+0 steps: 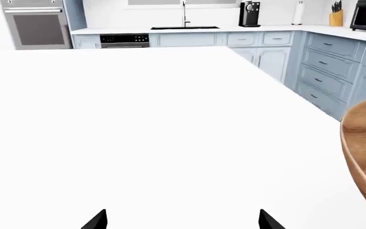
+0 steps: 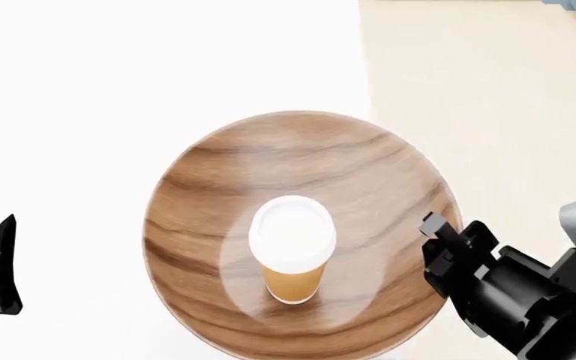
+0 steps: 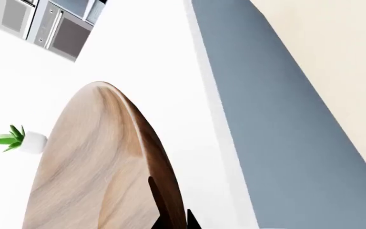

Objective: Place the cup inside the bowl on the dining table and move the bowl to any counter.

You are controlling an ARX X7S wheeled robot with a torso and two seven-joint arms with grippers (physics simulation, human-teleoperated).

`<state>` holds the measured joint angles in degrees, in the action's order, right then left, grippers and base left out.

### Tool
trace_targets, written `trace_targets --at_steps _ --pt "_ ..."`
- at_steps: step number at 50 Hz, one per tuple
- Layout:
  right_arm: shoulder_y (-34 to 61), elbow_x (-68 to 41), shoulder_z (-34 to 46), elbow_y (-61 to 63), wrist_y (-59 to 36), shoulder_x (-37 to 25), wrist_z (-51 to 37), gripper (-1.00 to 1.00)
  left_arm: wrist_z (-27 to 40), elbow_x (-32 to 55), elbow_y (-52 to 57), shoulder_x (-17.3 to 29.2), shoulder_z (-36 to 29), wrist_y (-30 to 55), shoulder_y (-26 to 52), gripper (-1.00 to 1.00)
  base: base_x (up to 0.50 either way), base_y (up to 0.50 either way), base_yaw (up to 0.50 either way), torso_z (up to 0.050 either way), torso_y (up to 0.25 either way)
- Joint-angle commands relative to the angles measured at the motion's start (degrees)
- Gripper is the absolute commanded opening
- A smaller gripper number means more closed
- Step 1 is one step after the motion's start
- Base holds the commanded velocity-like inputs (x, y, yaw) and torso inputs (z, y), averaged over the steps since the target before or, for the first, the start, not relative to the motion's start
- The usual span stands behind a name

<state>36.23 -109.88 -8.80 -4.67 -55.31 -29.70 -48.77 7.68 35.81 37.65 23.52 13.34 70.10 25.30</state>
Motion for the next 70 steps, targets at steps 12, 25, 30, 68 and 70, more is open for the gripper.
trace_targets --at_steps 12,25,30,68,70 --pt "-0.23 -0.94 -0.63 0.64 1.04 -0.04 0.83 -1.0 0.11 0.5 -0.07 0.01 0.6 -1.51 -0.64 1.0 0.0 -0.5 0.0 0.0 0.001" --pt "-0.48 -1.32 -0.69 0.74 1.41 -0.24 0.75 -1.0 0.38 0.85 -0.32 0.12 0.23 -1.49 -0.1 1.0 0.0 -0.5 0.0 0.0 0.001" --pt "-0.61 -1.13 -0.78 0.75 1.58 -0.28 1.22 -1.0 0.83 0.79 -0.4 -0.12 -0.25 -1.46 0.22 1.0 0.0 -0.5 0.0 0.003 0.0" --pt "-1.93 0.81 -1.52 1.92 3.51 -0.7 3.13 -1.0 1.28 1.27 -0.99 0.16 -0.9 -2.76 -0.53 1.0 0.0 -0.5 0.0 0.0 0.001" --pt "-2.02 1.18 -1.67 2.16 3.66 -0.73 3.66 -1.0 1.54 1.08 -1.12 -0.06 -1.4 -2.88 -0.33 1.0 0.02 -0.5 0.0 0.0 0.0"
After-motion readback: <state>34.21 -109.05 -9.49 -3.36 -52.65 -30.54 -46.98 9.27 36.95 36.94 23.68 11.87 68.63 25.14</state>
